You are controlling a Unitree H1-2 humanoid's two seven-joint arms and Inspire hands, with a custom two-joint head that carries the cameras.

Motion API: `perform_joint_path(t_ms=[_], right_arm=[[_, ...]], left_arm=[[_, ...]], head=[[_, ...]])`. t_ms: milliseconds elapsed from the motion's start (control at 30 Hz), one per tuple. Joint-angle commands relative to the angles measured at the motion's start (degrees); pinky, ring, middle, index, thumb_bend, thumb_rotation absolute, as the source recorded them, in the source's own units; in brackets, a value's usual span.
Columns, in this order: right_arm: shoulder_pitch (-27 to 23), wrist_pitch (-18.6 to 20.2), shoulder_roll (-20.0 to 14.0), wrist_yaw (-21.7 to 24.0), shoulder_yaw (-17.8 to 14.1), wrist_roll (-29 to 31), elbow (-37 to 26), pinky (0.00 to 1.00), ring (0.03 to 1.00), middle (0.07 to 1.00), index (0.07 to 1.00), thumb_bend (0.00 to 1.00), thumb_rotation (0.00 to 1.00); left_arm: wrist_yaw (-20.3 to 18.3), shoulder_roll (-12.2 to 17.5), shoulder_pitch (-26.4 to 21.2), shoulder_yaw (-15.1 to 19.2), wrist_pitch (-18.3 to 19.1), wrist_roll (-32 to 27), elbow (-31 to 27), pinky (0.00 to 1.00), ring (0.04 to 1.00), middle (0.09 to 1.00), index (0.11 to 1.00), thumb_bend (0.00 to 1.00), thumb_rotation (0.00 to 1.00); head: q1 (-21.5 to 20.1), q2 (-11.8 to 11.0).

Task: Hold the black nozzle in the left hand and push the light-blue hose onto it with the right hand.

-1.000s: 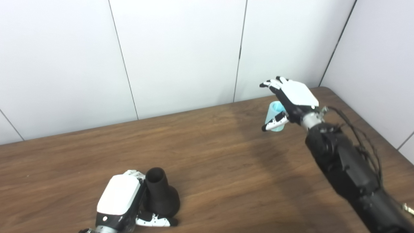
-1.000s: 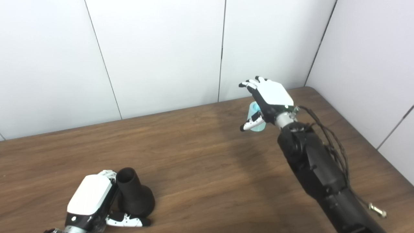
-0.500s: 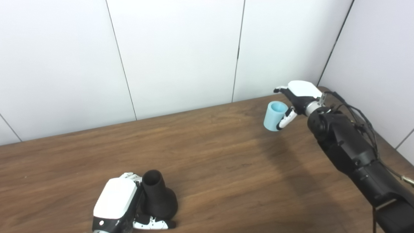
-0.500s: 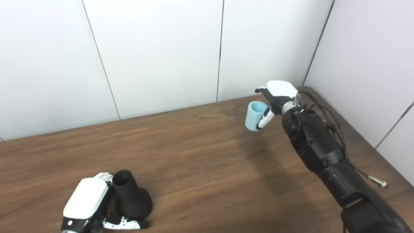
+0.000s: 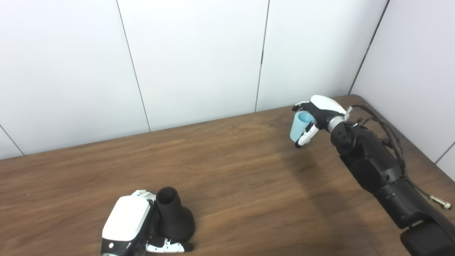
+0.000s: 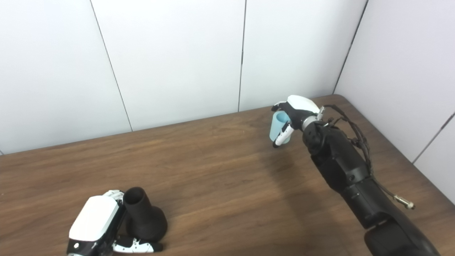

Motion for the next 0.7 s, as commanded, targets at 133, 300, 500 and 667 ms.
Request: perform_joint_path(t_ms=[133, 300, 500, 667], right_arm=[[-1.8, -0.7, -2.2, -2.4, -0.8, 1.4, -0.9, 0.66, 0.727, 0.791, 0.791, 0.91, 0.08], [-1.5, -0.3, -2.5, -3.0, -1.0, 1.9, -0.4, 0.65, 0.704, 0.767, 0.782, 0.88, 0.08], [-1.0, -1.3, -3.1, -4.1, -1.5, 2.8, 0.5, 0.66, 0.681, 0.723, 0.715, 0.84, 0.01], [-0.6, -1.2, -3.4, -5.5, -0.8, 2.0, -0.1, 0.62, 0.626, 0.666, 0.678, 0.84, 0.0]], left_arm=[[-3.5, 1.7, 2.1, -0.8, 0.1, 1.3, 0.7, 0.75, 0.624, 0.496, 0.483, 0.52, 0.0], [-3.6, 1.6, 2.1, -0.8, 0.3, 1.2, 0.8, 0.75, 0.627, 0.505, 0.479, 0.52, 0.0], [-3.9, 1.6, 2.1, -0.7, 0.2, 1.1, 0.7, 0.75, 0.63, 0.501, 0.481, 0.52, 0.0], [-4.4, 1.7, 2.1, -0.8, 0.5, 1.3, 0.5, 0.76, 0.638, 0.506, 0.478, 0.52, 0.0]], head=[[0.0, 0.2], [0.3, 0.4], [0.3, 0.6], [0.2, 0.7]])
